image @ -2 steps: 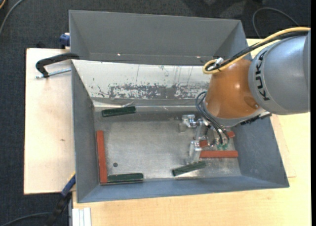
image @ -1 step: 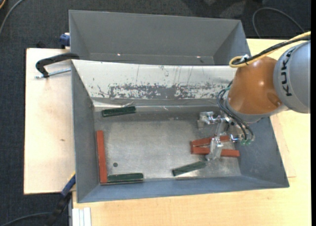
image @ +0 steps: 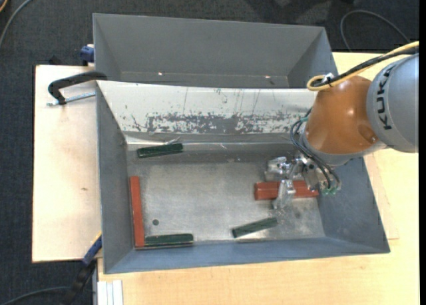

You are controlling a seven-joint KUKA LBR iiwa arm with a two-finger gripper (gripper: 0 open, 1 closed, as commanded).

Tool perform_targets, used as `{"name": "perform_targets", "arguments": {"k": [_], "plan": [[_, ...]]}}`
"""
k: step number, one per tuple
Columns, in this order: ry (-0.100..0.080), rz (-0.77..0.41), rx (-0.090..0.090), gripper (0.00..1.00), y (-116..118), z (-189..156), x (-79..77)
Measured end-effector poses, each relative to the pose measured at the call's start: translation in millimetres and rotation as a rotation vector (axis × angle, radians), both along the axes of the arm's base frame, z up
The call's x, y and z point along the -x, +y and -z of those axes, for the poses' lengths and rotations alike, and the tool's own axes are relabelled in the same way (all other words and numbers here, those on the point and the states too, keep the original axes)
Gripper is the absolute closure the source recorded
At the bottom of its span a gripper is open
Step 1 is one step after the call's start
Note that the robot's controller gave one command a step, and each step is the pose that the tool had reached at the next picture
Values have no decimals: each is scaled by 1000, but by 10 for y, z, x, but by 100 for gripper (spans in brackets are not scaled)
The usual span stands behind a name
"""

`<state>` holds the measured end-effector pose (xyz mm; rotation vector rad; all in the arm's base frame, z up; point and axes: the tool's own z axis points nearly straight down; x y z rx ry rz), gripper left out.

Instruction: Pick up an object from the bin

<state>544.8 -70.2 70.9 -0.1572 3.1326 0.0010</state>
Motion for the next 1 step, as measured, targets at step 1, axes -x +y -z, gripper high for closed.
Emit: {"name": "perform_targets", "arguments": {"k": [1], "plan": [[-9, -130, 3, 100, -122, -1243, 5]]}}
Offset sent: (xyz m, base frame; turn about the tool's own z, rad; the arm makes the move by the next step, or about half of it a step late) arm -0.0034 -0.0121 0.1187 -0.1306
